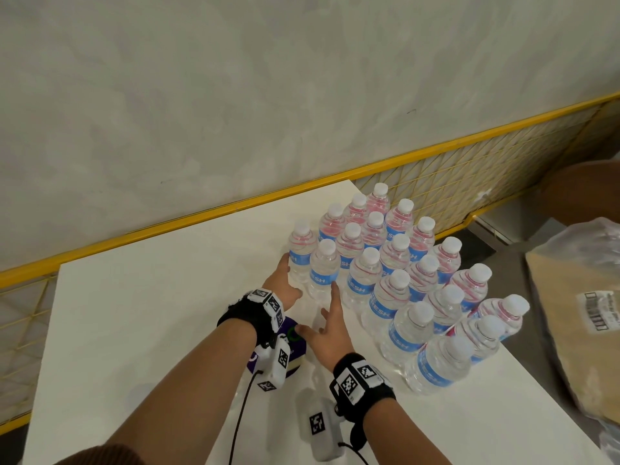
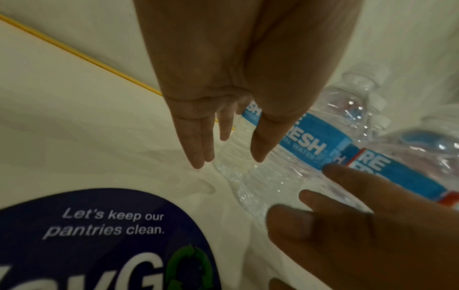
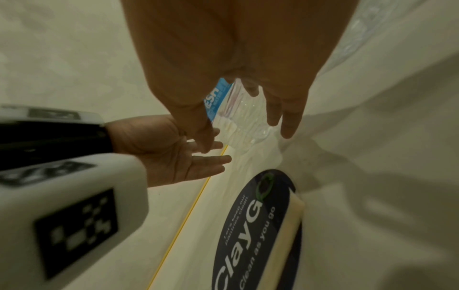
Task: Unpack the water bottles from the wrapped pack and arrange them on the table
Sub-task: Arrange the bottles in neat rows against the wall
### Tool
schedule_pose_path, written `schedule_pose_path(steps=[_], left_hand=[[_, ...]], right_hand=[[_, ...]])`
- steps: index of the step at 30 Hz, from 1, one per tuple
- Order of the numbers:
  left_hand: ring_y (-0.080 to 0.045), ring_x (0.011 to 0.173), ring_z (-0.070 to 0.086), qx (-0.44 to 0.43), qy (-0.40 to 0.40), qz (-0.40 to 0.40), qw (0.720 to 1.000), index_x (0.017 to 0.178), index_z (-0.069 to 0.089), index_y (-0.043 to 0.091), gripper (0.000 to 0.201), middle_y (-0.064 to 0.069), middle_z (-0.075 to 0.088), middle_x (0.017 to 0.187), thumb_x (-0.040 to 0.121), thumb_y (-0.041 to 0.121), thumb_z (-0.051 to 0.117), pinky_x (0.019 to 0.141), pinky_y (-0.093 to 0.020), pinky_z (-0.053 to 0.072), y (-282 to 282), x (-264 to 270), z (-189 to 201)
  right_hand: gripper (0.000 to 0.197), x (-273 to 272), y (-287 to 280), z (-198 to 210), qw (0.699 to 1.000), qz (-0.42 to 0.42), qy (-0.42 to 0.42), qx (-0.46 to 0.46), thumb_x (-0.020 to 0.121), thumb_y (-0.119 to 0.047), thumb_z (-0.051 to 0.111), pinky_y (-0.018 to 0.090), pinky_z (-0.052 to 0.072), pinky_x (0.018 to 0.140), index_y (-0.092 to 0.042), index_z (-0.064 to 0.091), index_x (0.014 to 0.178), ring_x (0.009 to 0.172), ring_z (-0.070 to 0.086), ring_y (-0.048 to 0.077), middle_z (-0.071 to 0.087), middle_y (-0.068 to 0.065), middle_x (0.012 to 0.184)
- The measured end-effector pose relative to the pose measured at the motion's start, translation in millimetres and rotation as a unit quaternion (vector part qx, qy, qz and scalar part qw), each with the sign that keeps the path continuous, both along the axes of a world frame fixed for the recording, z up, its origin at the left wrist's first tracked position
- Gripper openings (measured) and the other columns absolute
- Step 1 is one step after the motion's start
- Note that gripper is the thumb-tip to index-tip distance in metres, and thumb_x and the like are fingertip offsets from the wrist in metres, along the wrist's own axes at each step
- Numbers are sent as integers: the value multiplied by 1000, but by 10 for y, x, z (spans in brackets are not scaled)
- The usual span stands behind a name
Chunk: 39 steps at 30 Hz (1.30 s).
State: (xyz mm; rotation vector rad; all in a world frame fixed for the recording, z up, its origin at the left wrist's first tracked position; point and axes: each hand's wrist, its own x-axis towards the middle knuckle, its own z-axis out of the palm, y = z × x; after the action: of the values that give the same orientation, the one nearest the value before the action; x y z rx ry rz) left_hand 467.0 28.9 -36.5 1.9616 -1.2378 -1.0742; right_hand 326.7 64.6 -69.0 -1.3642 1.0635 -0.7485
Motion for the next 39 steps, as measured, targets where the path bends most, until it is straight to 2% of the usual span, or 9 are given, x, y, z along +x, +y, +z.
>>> schedule_pose_path(steps=[2,5,7,13,18,23,29,36,39], left_hand=[[-25,135,38,-58,-9,-9,998,150,7,15,87,-7,32,150,84,0,62,101,-24,31,-1,-10,71],[-25,139,35,-110,-60,1,992,151,-1,27,98,-3,25,155,83,1,64,109,-35,36,-61,107,130],[-25,138,37,-121,-80,-1,989,150,-1,36,97,-1,22,156,84,1,62,108,-41,40,-89,184,167],[-28,130,47,-116,-86,-28,989,149,14,34,83,-3,32,152,87,3,59,102,-37,45,-143,238,234],[-22,140,33,-150,-142,-68,976,148,7,41,91,0,20,155,85,-4,54,110,-40,38,-144,252,284],[-23,144,24,-127,-130,-96,979,149,16,33,87,-6,20,156,83,-10,52,114,-41,32,-180,164,334],[-25,139,33,-112,-91,-86,986,150,15,29,84,-8,29,152,85,-9,52,113,-41,35,-191,128,422],[-26,147,14,-124,-149,-85,977,148,19,38,83,-4,4,159,85,3,60,115,-41,29,-202,123,433],[-24,147,5,-167,-202,-127,957,143,36,36,67,1,6,159,86,17,64,119,-40,17,-180,22,482]], right_hand=[[98,-7,-28,-9,1000,-10,6,-10,76,-2,69,19,29,108,-47,8,139,127,32,-5,25,-39,135],[95,-30,-29,-5,999,-31,16,32,78,-6,69,40,32,112,-36,10,145,137,29,20,21,-16,149],[90,-44,-37,-16,999,-26,25,37,80,-7,69,45,32,112,-34,13,146,138,28,26,19,-11,150],[99,-54,-68,-42,996,5,86,-5,77,-15,71,44,23,117,-37,5,148,144,16,16,11,-10,157],[95,-54,-35,4,996,2,86,-15,76,-19,69,48,26,115,-49,9,144,144,16,18,10,-8,157],[89,-27,-22,143,984,66,152,-64,84,-17,67,20,14,107,-45,9,146,146,3,16,-17,0,157],[92,35,-137,226,978,78,185,-53,82,-15,67,30,19,114,-43,9,148,147,-5,20,-27,1,154],[89,-10,-100,231,977,87,192,-28,83,-17,66,28,21,112,-40,10,148,147,2,21,-23,2,156],[73,4,-65,229,984,31,172,-40,84,-13,64,26,21,113,-26,26,144,144,16,24,0,5,157]])
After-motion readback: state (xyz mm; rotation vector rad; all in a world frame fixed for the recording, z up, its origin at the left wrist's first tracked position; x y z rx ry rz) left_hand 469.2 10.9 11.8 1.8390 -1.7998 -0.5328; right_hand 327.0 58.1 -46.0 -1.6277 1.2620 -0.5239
